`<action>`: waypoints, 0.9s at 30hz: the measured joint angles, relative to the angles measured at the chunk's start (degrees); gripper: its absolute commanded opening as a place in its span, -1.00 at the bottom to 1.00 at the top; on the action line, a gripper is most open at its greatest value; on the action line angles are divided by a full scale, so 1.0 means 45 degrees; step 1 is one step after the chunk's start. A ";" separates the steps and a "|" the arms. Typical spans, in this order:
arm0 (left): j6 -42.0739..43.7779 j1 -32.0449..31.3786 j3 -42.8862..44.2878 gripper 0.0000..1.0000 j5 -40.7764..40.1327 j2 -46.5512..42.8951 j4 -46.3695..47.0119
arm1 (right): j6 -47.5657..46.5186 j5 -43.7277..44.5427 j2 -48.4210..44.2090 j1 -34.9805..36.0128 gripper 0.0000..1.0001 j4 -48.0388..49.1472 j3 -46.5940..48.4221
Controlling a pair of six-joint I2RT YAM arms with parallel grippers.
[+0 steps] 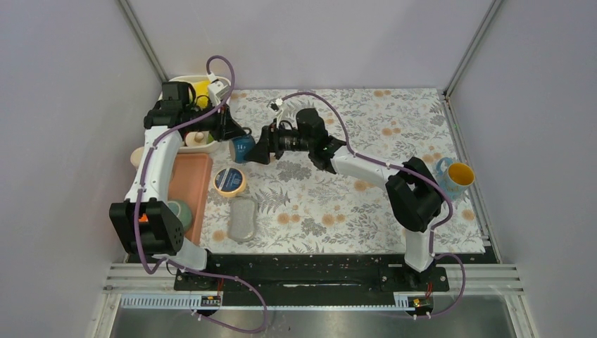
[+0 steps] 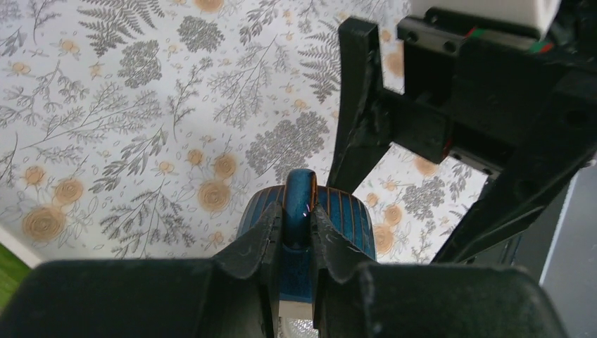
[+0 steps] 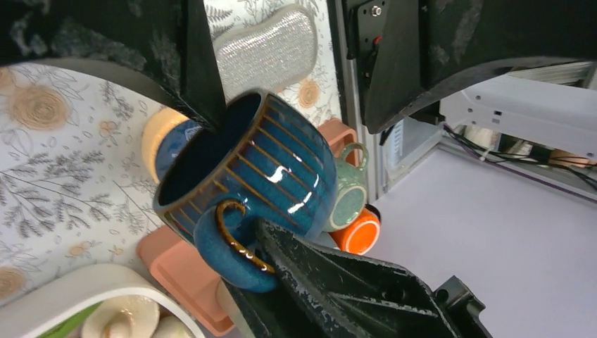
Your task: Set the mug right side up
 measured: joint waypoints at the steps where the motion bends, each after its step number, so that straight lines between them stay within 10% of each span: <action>1: -0.0160 -0.0019 0.0000 -1.00 0.0126 -0.0053 0.0102 | 0.0107 -0.0102 0.0068 0.0005 0.30 0.0189 0.0034; 6: -0.1234 -0.0185 -0.0233 -1.00 0.0767 -0.0175 0.1107 | 0.1078 -0.0797 0.0374 0.0049 -1.00 0.1379 0.0063; 8: -0.1418 -0.0189 -0.0461 -0.77 0.0840 -0.0194 0.1642 | 0.1433 -0.1107 0.0452 0.0034 -1.00 0.1928 0.0087; 11: -0.1768 -0.0175 -0.0646 0.56 0.0573 -0.0189 0.2249 | 0.0899 -0.0816 0.0447 0.0019 -1.00 0.1137 0.0442; 13: -0.2220 -0.0131 -0.0670 0.96 0.0063 -0.0194 0.2671 | -0.0282 0.0194 0.0427 0.0068 -1.00 -0.0597 0.0967; 27: -0.0112 0.1608 -0.0743 0.98 -0.3628 -0.0194 0.2380 | -0.6620 0.7883 0.5877 -0.0738 -1.00 -1.4508 1.2575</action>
